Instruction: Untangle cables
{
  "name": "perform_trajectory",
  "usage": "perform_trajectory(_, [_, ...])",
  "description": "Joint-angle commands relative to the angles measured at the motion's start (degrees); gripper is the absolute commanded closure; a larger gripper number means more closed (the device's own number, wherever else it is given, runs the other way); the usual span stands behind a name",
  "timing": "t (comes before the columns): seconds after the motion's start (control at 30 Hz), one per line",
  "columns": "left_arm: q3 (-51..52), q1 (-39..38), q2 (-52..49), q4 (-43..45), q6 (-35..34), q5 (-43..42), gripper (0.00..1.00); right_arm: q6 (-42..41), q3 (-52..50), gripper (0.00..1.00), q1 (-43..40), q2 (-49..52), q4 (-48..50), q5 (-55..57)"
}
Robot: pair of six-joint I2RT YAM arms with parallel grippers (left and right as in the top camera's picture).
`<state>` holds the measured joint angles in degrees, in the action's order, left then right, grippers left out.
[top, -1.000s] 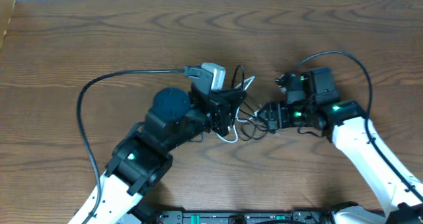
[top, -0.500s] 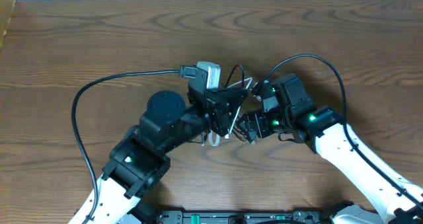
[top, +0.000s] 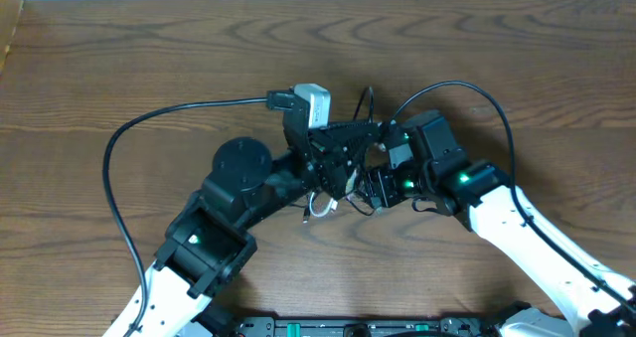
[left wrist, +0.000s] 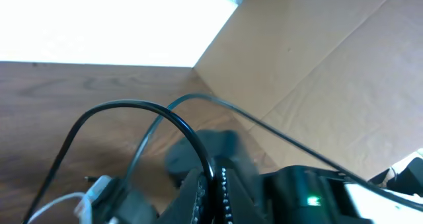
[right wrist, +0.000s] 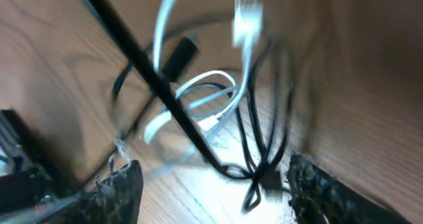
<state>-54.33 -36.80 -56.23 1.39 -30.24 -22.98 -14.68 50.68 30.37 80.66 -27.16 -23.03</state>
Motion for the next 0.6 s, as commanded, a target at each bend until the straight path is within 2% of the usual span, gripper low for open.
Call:
perform_trajectory(0.0, [-0.33,0.09,1.46,0.13,-0.33,-1.07,0.92,-0.13,-0.15,0.35,0.50,3.82,0.04,2.32])
perform_trajectory(0.07, [-0.33,0.09,1.64,-0.50,-0.28,-1.03,0.93,-1.16,-0.15,0.39,0.55,7.43,0.07,2.32])
perform_trajectory(0.13, [-0.33,0.09,1.64,-1.86,-0.26,-1.01,0.93,-1.14,-0.15,0.53,0.52,10.29,0.07,2.54])
perform_trajectory(0.2, [-0.33,0.09,1.64,-4.04,0.61,-0.74,0.92,-1.16,-0.15,0.83,0.26,12.46,-0.13,5.01])
perform_trajectory(0.27, [-0.33,0.13,1.64,-6.91,2.12,-0.07,0.92,-1.20,-0.15,0.97,-0.20,13.14,-0.61,7.69])
perform_trajectory(0.37, [-0.33,0.13,1.68,-12.44,2.58,2.25,0.93,-3.63,-0.15,0.99,-2.03,12.87,-1.64,13.97])
perform_trajectory(0.57, [-0.33,0.13,3.58,-22.93,8.46,18.51,0.93,-7.87,-0.15,0.99,-7.63,12.83,-4.68,21.22])
